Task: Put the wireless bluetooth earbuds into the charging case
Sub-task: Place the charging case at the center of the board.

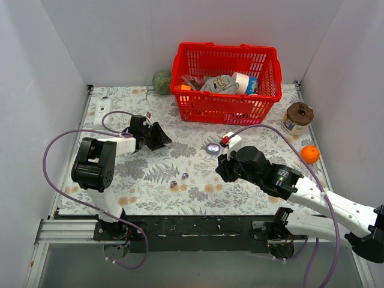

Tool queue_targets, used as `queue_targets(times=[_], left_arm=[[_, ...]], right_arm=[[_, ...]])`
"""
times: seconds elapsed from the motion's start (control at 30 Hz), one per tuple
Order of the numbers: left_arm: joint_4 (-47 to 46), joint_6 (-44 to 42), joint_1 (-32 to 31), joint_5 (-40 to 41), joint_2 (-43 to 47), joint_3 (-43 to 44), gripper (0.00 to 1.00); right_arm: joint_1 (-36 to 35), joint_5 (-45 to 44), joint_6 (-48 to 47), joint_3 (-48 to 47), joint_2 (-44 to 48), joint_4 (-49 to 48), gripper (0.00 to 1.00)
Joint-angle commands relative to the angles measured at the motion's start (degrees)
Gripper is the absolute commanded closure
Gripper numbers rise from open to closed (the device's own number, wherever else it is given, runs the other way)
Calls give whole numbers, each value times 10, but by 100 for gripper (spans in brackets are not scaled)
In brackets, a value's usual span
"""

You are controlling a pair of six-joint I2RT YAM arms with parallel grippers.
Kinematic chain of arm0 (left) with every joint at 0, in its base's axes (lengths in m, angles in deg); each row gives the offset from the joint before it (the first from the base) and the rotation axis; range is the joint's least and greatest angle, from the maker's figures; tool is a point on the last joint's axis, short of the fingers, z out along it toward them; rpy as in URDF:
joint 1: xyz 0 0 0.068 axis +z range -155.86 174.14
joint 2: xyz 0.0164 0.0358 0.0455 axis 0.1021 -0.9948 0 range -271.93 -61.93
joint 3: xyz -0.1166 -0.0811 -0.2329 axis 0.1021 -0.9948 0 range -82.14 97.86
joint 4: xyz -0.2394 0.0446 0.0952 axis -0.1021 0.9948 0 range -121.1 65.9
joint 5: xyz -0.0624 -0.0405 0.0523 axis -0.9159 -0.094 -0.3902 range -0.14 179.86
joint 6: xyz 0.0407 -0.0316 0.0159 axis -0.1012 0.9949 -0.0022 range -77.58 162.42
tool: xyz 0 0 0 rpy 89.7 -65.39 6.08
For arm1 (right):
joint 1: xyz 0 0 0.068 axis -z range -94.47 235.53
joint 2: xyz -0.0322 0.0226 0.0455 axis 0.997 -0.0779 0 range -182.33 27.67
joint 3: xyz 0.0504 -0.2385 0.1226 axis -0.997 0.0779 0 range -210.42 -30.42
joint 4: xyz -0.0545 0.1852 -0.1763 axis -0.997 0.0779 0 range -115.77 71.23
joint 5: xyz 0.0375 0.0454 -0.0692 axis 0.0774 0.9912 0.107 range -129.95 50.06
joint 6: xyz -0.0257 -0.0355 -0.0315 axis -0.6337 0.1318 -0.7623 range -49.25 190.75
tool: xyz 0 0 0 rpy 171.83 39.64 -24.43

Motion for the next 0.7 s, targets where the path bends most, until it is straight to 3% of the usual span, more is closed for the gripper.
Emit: queue_targets(times=[0.0,0.37,0.4,0.43,0.57,0.67], left_arm=[[68,-27,7,36,-2,-6,53],[161,-38,46,138,131,-35,37],[173,-39,46,150,162,-34,25],[184,-40,46,163,180,-31,2],[228,-31,35,215,257,-22,2],[242,-1,-8,237,289,-12,2]], right_arm=[[1,-18,-9,-9,-2,-17,57],[2,-47,-4,-9,-2,-3,56],[2,-57,-4,-8,-1,-2,56],[2,-64,-4,-6,3,-1,55],[3,-108,2,4,12,-4,53],[4,-157,16,10,15,-12,36]])
